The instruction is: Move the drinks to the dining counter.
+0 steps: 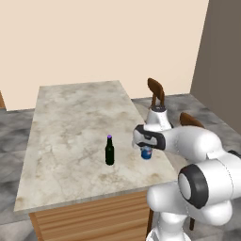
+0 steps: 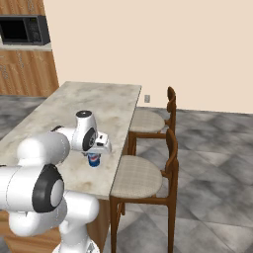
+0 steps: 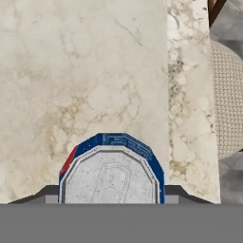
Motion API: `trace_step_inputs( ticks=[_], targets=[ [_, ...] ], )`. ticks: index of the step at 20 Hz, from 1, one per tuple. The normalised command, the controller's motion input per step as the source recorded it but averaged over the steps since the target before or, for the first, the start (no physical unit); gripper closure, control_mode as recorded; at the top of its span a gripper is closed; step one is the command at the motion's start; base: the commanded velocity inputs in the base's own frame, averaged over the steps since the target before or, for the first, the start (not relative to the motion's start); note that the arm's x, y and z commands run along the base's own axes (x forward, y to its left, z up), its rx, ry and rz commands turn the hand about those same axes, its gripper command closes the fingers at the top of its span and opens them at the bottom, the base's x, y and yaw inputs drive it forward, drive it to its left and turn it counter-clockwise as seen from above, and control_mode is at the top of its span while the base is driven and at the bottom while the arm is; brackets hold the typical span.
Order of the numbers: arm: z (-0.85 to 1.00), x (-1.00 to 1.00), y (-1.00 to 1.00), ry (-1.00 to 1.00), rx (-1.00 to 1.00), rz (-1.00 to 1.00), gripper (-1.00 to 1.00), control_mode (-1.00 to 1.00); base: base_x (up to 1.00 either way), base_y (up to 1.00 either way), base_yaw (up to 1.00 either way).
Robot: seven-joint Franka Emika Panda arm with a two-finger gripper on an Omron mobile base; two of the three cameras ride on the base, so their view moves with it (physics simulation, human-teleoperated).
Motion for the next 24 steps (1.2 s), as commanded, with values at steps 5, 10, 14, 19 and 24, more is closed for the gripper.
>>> trace_step_inputs(
  ticks=[5, 10, 14, 19, 24],
  targets=[
    [-0.36, 0.1, 0.0, 0.0, 0.0, 0.0, 1.0, -1.0, 0.0, 0.0, 0.0],
    [-0.25, 0.01, 0.0, 0.0, 0.0, 0.0, 1.0, -1.0, 0.0, 0.0, 0.0],
    [-0.09, 0.0, 0.0, 0.0, 0.0, 0.0, 1.0, -1.0, 0.0, 0.0, 0.0],
    [0.0, 0.0, 0.0, 0.0, 0.0, 0.0, -1.0, -1.0, 0.0, 0.0, 0.0],
    [0.01, 0.0, 0.0, 0.0, 0.0, 0.0, -1.0, -1.0, 0.0, 0.0, 0.0]
  ],
)
